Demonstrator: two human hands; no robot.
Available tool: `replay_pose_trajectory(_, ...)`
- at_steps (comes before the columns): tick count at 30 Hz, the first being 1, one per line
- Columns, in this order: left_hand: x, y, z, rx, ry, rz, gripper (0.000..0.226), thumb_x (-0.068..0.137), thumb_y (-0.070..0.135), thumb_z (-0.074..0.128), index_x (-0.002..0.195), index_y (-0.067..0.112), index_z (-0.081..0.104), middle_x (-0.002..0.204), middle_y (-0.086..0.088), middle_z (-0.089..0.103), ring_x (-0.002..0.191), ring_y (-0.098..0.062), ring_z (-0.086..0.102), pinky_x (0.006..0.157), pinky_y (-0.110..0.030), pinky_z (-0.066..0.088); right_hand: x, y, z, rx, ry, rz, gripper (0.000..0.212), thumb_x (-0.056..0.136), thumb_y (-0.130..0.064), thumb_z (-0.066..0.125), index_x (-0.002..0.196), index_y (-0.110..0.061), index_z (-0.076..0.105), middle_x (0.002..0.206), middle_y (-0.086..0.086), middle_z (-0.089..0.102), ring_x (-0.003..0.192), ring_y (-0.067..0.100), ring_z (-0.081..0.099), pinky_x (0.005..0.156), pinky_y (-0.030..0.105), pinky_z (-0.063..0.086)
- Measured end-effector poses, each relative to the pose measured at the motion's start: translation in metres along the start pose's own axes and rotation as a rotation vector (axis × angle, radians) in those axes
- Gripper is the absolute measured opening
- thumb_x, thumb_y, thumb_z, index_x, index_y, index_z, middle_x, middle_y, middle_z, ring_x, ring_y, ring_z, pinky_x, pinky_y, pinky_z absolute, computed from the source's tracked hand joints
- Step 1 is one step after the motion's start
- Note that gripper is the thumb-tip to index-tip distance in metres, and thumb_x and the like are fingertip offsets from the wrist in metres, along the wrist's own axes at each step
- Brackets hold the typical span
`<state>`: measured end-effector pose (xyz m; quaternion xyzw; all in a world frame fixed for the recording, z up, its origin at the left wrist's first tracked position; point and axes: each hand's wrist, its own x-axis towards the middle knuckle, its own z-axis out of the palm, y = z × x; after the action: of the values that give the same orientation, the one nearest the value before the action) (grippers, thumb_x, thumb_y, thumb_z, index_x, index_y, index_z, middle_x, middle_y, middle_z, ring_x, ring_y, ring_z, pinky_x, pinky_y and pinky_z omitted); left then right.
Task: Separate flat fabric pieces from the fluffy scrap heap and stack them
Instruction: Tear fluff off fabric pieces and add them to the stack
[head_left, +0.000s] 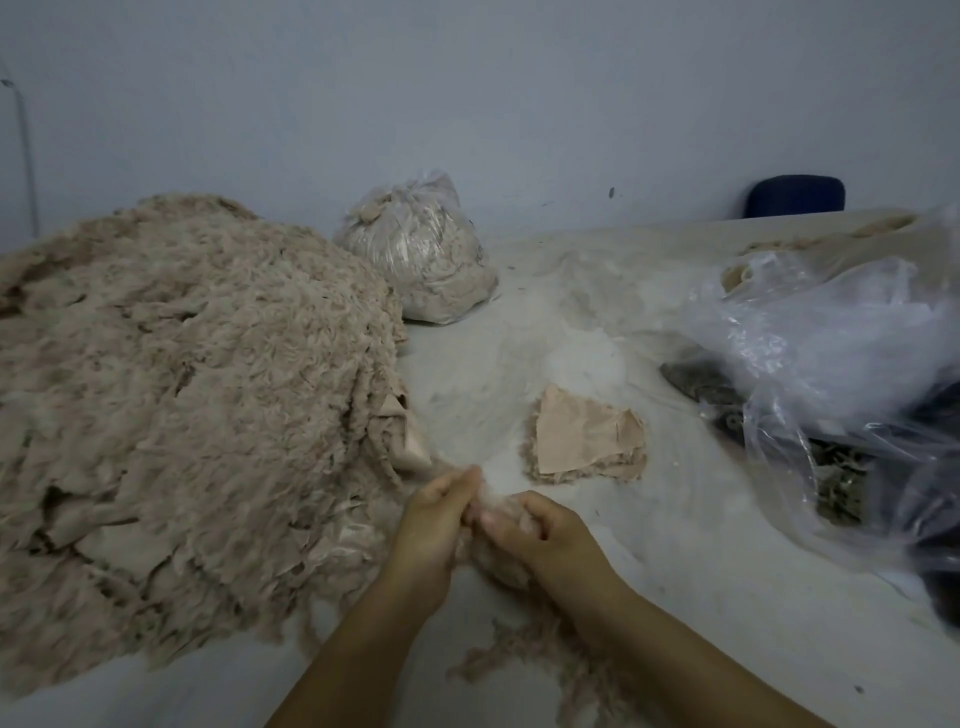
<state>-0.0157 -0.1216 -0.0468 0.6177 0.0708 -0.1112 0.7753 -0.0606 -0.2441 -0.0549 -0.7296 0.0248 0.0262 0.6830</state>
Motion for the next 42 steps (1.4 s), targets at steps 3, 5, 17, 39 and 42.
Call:
replay_pose_trajectory(3, 0.0, 0.002, -0.006, -0.163, 0.004, -0.039, 0.028, 0.095, 0.013, 0.051, 0.068, 0.009, 0.052, 0.043, 0.003, 0.037, 0.028, -0.005, 0.028, 0.03, -0.01, 0.019, 0.0, 0.003, 0.0, -0.038, 0.031, -0.109, 0.034, 0.094, -0.023, 0.058, 0.063, -0.016, 0.045, 0.055, -0.006, 0.044, 0.054, 0.008, 0.041, 0.052, 0.019, 0.036)
replay_pose_trajectory(5, 0.006, 0.006, -0.015, -0.252, 0.081, -0.03, 0.026, 0.097, 0.014, 0.047, 0.073, 0.008, 0.051, 0.045, 0.002, 0.035, 0.028, -0.005, 0.023, 0.03, -0.01, 0.014, 0.001, 0.004, -0.003, -0.013, 0.103, -0.141, 0.036, 0.095, -0.021, 0.057, 0.062, -0.017, 0.043, 0.055, -0.007, 0.041, 0.053, 0.008, 0.038, 0.051, 0.018, 0.034)
replay_pose_trajectory(17, -0.011, -0.002, 0.01, 0.232, -0.139, 0.038, 0.037, 0.097, 0.038, 0.043, 0.098, 0.011, 0.068, 0.086, -0.006, 0.073, 0.072, -0.013, 0.07, 0.058, -0.023, 0.052, 0.007, -0.005, 0.009, 0.355, 0.199, -0.052, 0.022, 0.096, -0.017, 0.053, 0.096, 0.004, 0.06, 0.083, 0.02, 0.066, 0.074, 0.026, 0.065, 0.065, 0.035, 0.055)
replay_pose_trajectory(39, -0.013, -0.012, 0.01, 0.11, -0.163, 0.001, 0.03, 0.091, 0.034, 0.058, 0.085, 0.005, 0.064, 0.08, -0.02, 0.067, 0.073, -0.029, 0.062, 0.057, -0.037, 0.052, 0.014, 0.004, 0.004, 0.104, 0.411, -0.127, 0.023, 0.095, -0.021, 0.055, 0.075, -0.013, 0.063, 0.069, 0.002, 0.067, 0.065, 0.015, 0.063, 0.058, 0.029, 0.051)
replay_pose_trajectory(42, -0.013, -0.012, 0.006, 0.118, -0.173, 0.021, 0.025, 0.093, 0.029, 0.056, 0.076, 0.011, 0.059, 0.073, -0.012, 0.059, 0.068, -0.021, 0.056, 0.055, -0.03, 0.046, 0.012, 0.007, -0.001, 0.134, 0.435, -0.156, 0.024, 0.096, -0.024, 0.054, 0.078, -0.012, 0.065, 0.074, 0.006, 0.069, 0.068, 0.019, 0.066, 0.058, 0.028, 0.053)
